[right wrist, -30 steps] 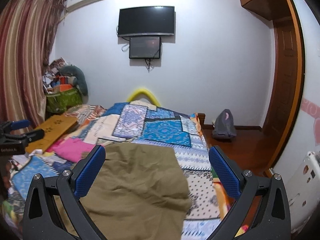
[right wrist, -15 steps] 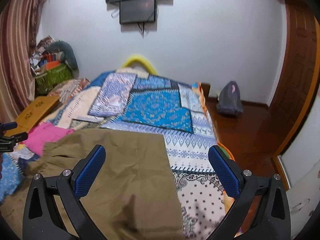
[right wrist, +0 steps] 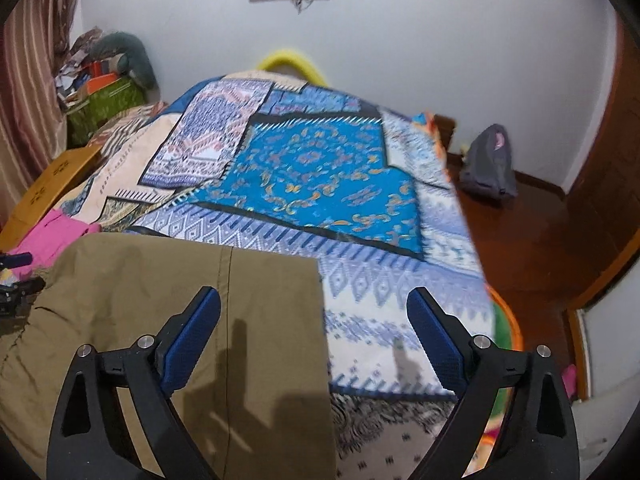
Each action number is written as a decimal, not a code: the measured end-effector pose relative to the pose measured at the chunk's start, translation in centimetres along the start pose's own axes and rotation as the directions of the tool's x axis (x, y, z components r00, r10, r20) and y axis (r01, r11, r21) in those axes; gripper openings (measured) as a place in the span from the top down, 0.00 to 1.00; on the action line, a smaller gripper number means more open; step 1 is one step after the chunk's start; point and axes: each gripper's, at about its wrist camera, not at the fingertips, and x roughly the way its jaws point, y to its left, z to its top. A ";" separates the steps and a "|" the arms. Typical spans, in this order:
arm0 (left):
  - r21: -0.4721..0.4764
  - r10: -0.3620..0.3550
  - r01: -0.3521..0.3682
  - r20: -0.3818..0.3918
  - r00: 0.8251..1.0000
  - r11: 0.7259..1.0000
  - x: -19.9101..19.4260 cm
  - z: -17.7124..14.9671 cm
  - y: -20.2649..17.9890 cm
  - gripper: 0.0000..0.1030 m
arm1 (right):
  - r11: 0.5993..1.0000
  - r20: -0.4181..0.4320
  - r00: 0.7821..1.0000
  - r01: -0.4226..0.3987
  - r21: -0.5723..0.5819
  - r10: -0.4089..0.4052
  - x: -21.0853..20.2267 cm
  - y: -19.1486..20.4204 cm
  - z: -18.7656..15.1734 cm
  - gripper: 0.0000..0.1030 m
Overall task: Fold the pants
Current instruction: 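Move both grippers down to the olive pants waistband and leg edge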
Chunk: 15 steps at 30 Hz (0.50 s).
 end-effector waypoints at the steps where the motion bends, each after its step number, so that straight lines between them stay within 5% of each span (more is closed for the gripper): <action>1: -0.007 -0.007 0.007 0.001 1.000 1.000 0.2 0.0 0.1 0.24 | 1.000 -0.028 0.999 -0.016 0.004 0.016 0.8 -0.1 0.2 0.26; 12: -0.041 -0.132 0.130 -0.040 0.990 0.991 1.0 -0.4 0.1 0.55 | 0.996 -0.114 0.989 -0.092 0.007 0.092 4.9 0.2 1.0 0.33; 15: -0.030 -0.132 0.131 -0.039 0.991 0.991 0.7 -0.3 -0.1 0.66 | 0.990 -0.093 0.986 -0.136 0.034 0.138 4.8 -0.3 1.1 0.54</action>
